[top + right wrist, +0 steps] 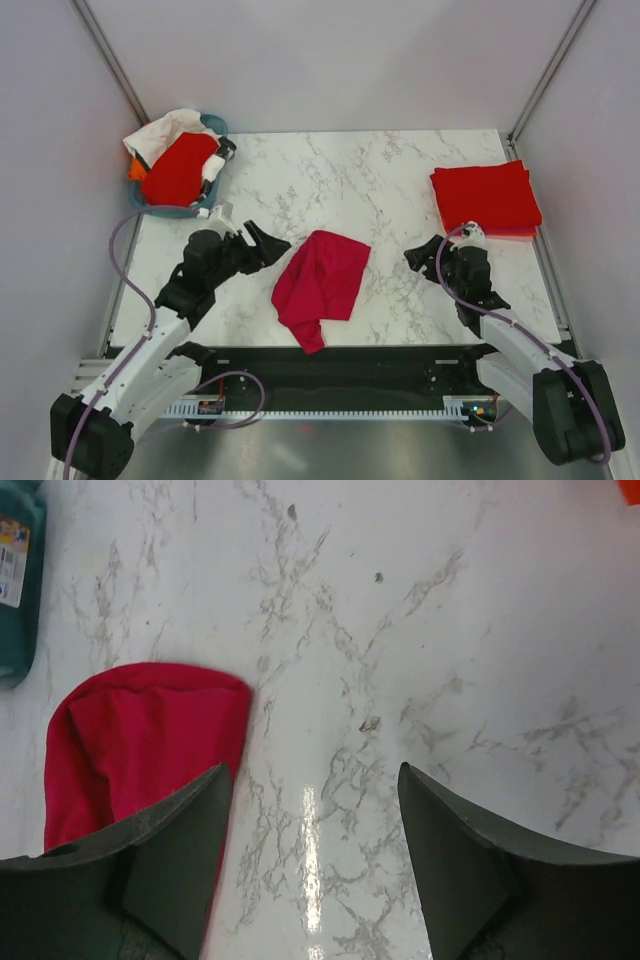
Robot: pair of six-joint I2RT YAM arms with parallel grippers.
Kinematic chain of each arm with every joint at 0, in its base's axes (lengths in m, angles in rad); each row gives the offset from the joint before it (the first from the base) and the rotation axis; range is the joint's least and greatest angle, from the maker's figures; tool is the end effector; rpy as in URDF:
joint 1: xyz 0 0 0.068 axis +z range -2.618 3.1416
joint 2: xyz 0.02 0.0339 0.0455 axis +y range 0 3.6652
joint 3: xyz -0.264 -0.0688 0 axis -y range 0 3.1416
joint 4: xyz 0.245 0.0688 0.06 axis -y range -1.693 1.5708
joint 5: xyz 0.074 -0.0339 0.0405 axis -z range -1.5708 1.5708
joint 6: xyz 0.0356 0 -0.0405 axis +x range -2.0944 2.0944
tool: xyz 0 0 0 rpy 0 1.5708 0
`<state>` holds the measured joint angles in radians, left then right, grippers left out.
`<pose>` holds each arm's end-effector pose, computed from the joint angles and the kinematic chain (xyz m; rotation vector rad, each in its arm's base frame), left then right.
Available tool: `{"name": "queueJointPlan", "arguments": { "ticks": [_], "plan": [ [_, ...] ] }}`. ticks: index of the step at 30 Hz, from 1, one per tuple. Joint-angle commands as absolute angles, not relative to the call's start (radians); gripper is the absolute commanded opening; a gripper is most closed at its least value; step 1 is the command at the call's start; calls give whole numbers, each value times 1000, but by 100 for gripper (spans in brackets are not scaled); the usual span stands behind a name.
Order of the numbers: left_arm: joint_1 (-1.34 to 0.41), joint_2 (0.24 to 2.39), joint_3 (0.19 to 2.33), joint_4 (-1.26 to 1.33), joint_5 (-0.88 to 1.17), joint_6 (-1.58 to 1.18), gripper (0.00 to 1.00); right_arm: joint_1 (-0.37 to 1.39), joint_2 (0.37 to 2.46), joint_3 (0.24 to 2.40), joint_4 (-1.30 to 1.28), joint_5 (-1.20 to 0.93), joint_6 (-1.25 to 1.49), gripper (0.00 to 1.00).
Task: Fold and stack the t-shirts
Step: Move the tshirt to the center of the board, then flatten the tshirt out
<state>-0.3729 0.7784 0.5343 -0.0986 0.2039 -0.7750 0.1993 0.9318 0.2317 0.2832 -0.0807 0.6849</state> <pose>0.1713 -0.0748 0.2613 -0.2610 2.0114 -0.9481 0.1844 0.0402 0.1691 0.4395 1.9977 0.6440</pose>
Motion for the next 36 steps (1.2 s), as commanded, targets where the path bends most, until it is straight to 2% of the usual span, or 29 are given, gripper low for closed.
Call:
{"name": "queueJointPlan", "arguments": {
  "ticks": [1, 4, 7, 14, 19, 21, 22, 24, 25, 26, 27, 28, 32, 36],
  "plan": [
    [-425, 805, 517, -126, 285, -680, 82, 212, 1036, 230, 437, -239, 674, 76],
    [-477, 837, 514, -193, 250, -672, 83, 271, 1176, 311, 394, -232, 632, 76],
    [-517, 865, 493, -206, 212, -673, 86, 340, 1317, 394, 384, -245, 630, 82],
    [-589, 1018, 495, -164, 204, -675, 86, 417, 1554, 593, 327, -256, 641, 75],
    [-621, 1156, 506, -111, 199, -683, 79, 439, 1678, 704, 287, -235, 643, 68],
    [-635, 1184, 511, -98, 195, -683, 73, 446, 1703, 735, 282, -235, 647, 66],
    [-638, 1205, 514, -88, 193, -683, 68, 451, 1721, 744, 285, -235, 647, 60],
    [-643, 1223, 520, -80, 196, -678, 46, 462, 1733, 767, 275, -230, 638, 48],
    [-643, 1230, 525, -77, 196, -672, 34, 466, 1738, 773, 265, -213, 628, 33],
    [-643, 1227, 529, -75, 189, -669, 9, 465, 1735, 776, 249, -203, 621, 24],
    [-643, 1215, 531, -77, 180, -669, 2, 466, 1720, 775, 239, -187, 617, 15],
    [-641, 1195, 528, -78, 166, -667, 2, 466, 1704, 770, 233, -157, 609, 1],
    [-624, 1028, 561, -162, 53, -640, 2, 466, 1594, 746, 178, -65, 585, 0],
    [-591, 933, 676, -360, 2, -588, 2, 465, 1432, 746, 94, 27, 555, 0]
  ]
}}
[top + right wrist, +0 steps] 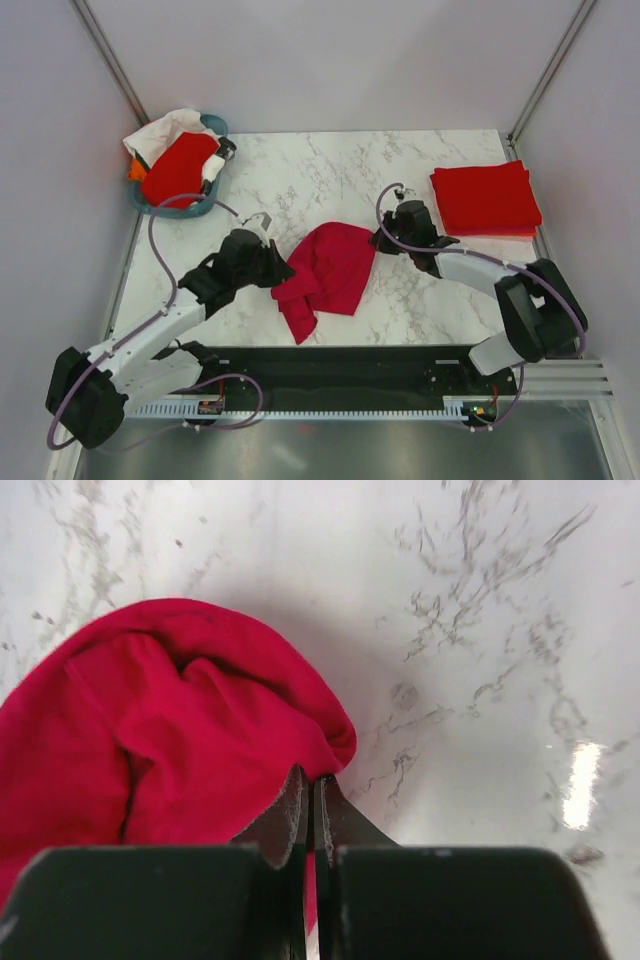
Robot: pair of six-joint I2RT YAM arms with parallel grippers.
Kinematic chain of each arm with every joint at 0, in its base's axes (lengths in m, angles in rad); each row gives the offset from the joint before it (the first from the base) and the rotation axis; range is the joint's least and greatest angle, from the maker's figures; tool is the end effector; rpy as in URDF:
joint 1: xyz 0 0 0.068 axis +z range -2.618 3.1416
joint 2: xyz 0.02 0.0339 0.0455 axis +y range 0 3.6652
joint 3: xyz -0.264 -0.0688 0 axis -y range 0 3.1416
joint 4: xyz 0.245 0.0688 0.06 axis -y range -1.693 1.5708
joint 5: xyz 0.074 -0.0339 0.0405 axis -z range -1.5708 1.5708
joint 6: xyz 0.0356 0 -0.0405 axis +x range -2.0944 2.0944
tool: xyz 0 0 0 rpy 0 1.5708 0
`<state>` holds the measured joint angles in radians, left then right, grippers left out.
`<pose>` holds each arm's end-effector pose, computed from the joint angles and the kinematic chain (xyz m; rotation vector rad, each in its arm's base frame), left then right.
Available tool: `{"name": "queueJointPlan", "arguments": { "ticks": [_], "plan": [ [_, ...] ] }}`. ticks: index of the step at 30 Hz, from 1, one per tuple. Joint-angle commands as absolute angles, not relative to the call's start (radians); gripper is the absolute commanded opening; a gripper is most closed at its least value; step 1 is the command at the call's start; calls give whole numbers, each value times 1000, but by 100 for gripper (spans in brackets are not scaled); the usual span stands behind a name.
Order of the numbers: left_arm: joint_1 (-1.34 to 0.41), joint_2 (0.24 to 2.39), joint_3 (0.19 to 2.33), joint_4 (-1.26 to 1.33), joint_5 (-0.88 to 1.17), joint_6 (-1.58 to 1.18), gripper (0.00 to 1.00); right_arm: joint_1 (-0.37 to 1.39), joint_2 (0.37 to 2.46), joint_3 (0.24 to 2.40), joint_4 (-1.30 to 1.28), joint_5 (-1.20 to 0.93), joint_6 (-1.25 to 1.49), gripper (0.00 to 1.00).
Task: Fold and stack the t-shirts
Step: Flatten the tshirt out
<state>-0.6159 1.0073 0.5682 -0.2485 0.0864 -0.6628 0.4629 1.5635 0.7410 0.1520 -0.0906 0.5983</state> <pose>0.1703 -0.1243 0.2174 -0.0072 2.3752 -0.7522 0.2800 0.1433 0.1708 0.1065 2.3232 0.6595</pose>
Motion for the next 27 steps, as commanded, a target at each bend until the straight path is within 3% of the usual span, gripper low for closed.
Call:
{"name": "queueJointPlan", "arguments": {
  "ticks": [1, 13, 24, 27],
  "plan": [
    [-569, 919, 724, -391, 3, -575, 2, 465, 1405, 747, 77, 40, 551, 0],
    [-529, 763, 1028, -686, -71, -474, 2, 465, 971, 827, -242, 114, 486, 2],
    [-529, 676, 1253, -846, -100, -457, 2, 465, 571, 844, -383, 98, 453, 5],
    [-529, 701, 1340, -899, -97, -449, 2, 463, 529, 868, -414, 121, 459, 0]
  ]
}}
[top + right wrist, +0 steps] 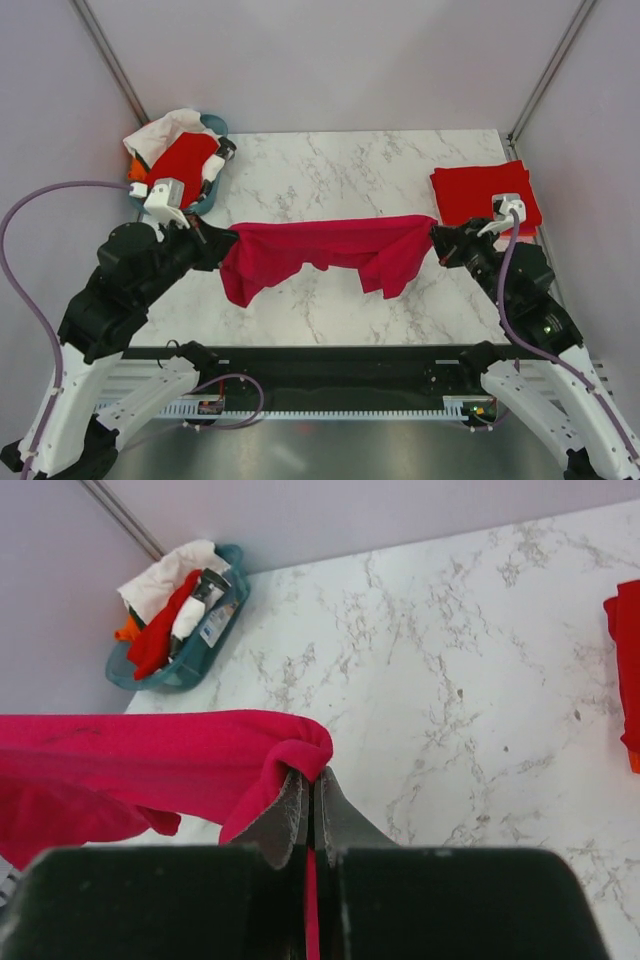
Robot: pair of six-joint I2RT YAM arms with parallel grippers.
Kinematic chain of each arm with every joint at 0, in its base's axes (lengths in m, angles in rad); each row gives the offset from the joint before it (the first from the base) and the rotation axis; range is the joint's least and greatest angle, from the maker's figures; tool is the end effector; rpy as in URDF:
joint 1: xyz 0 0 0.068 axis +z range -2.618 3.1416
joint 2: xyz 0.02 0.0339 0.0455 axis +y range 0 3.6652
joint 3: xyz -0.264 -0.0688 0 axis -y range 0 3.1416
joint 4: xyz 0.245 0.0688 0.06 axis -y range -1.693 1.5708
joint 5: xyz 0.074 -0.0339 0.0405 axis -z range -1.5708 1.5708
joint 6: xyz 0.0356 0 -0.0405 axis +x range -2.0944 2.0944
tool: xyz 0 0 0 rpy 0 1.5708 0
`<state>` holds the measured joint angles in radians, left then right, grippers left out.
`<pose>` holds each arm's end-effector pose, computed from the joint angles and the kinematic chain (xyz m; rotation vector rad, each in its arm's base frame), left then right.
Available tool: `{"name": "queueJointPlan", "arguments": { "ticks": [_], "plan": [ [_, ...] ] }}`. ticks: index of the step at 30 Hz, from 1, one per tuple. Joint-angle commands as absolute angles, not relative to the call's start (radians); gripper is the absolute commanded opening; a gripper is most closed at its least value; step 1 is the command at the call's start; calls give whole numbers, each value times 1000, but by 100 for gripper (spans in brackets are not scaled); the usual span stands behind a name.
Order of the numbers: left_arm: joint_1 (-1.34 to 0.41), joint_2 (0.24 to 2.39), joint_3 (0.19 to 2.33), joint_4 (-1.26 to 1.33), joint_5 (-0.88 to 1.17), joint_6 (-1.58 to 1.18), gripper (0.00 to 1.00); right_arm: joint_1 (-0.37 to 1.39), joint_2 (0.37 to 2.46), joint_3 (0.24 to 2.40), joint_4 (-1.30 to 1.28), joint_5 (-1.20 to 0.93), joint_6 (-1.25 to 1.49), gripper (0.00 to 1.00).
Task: Fold and stack the t-shirts
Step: Flatten the tshirt out
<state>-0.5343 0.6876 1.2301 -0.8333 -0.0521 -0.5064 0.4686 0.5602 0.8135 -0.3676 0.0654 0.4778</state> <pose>0.0868 -0.0492 0.4275 -0.0104 1.9158 -0.6658 0.1146 0.0554 0.3608 0.0583 1.7267 0.6516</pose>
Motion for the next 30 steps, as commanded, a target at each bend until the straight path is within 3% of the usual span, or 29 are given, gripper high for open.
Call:
{"name": "queueJointPlan", "arguments": {
  "ticks": [1, 5, 8, 13, 18, 20, 24, 27, 30],
  "plan": [
    [-529, 706, 1357, -910, -80, -449, 2, 463, 525, 876, -428, 121, 462, 0],
    [-529, 686, 1404, -939, -40, -468, 2, 465, 509, 933, -500, 80, 472, 0],
    [-529, 660, 1384, -942, -32, -486, 2, 465, 489, 916, -512, 57, 488, 11],
    [-529, 719, 1223, -910, 35, -506, 2, 465, 557, 822, -480, 41, 503, 12],
    [-526, 820, 1033, -711, 3, -523, 2, 465, 721, 741, -404, 63, 522, 12],
    [-514, 880, 1019, -654, -61, -517, 2, 465, 825, 745, -370, 124, 543, 23],
    [-399, 1177, 1118, -569, -68, -503, 2, 463, 998, 816, -364, 203, 534, 61],
    [-359, 1297, 1207, -571, -54, -499, 12, 465, 1045, 838, -362, 145, 528, 70],
    [-353, 1356, 1233, -565, -98, -488, 39, 466, 1052, 799, -347, 76, 515, 69]
  ]
}}
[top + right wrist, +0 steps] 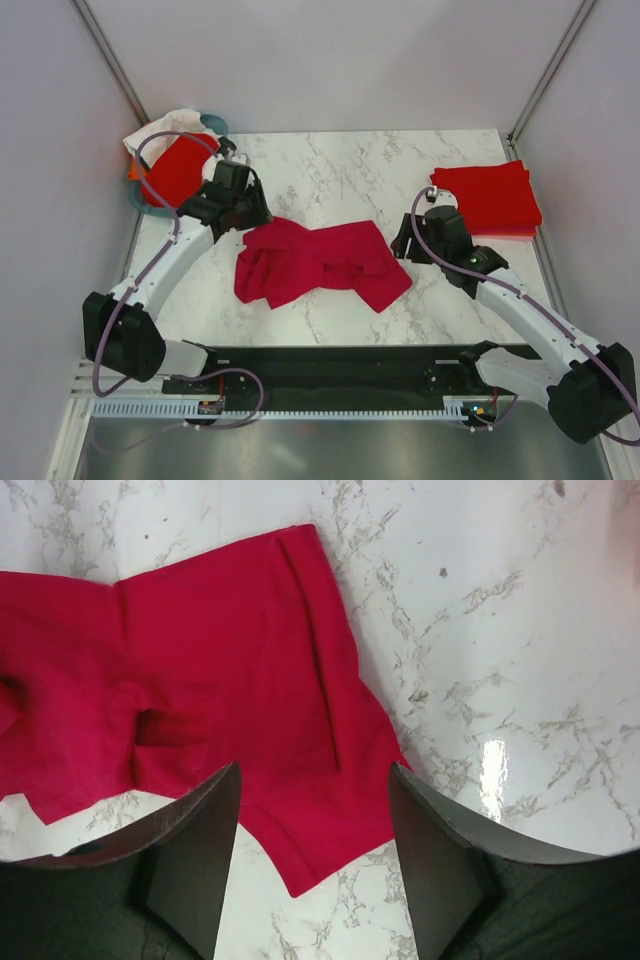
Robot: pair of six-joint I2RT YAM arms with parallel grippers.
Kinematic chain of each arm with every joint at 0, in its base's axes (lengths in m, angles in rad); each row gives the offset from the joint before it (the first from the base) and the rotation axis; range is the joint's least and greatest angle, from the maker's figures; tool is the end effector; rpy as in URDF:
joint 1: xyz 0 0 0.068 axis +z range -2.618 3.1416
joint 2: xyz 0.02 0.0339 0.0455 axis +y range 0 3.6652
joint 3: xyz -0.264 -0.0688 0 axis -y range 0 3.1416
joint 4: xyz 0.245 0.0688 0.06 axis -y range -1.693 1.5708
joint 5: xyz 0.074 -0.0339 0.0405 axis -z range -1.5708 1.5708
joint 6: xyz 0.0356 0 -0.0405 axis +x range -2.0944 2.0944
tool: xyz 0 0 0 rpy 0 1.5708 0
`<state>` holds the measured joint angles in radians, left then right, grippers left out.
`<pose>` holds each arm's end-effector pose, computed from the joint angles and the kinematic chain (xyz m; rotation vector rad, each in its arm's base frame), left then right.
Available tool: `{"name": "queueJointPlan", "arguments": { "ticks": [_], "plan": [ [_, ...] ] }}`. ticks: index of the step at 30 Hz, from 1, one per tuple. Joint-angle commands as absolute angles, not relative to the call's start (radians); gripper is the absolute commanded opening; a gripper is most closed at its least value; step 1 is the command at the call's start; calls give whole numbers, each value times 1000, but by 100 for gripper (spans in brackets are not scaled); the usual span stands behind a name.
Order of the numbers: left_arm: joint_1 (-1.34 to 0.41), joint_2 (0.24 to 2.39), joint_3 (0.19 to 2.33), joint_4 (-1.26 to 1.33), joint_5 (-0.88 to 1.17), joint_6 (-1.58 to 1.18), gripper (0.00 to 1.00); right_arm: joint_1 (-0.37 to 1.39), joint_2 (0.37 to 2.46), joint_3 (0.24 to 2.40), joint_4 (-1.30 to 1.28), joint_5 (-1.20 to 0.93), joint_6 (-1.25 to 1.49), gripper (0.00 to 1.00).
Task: Fold and stack the t-shirts
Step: Flatten the tshirt out
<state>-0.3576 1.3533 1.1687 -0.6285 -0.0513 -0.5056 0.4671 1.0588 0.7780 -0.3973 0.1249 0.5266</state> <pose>0.2725 -0.0999 0.3057 -0.2028 2.4023 -0.3453 0.2054 0.0986 0.2648 0.1355 2.2686 0.3933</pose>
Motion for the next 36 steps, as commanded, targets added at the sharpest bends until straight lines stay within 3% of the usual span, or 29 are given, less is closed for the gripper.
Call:
{"name": "queueJointPlan", "arguments": {
  "ticks": [1, 8, 11, 12, 13, 18, 23, 28, 36],
  "plan": [
    [-354, 1359, 1232, -561, -104, -485, 55, 468, 1057, 775, -345, 62, 499, 68],
    [-353, 1249, 1145, -552, -57, -469, 72, 497, 1104, 692, -321, 2, 450, 67],
    [-354, 1169, 1042, -522, 41, -486, 75, 521, 1135, 692, -305, -38, 440, 85],
    [-354, 1126, 1014, -508, 63, -497, 75, 529, 1147, 695, -305, -35, 436, 86],
    [-354, 1105, 987, -506, 98, -505, 75, 547, 1158, 704, -304, -32, 431, 85],
    [-354, 999, 807, -506, 178, -554, 73, 630, 1235, 753, -313, 55, 399, 60],
    [-356, 894, 675, -500, 242, -649, 73, 784, 1322, 853, -382, 256, 384, 66],
    [-357, 850, 611, -496, 262, -684, 73, 897, 1435, 943, -443, 452, 380, 66],
    [-359, 854, 551, -460, 288, -698, 72, 982, 1601, 1049, -569, 689, 416, 55]
  ]
}}
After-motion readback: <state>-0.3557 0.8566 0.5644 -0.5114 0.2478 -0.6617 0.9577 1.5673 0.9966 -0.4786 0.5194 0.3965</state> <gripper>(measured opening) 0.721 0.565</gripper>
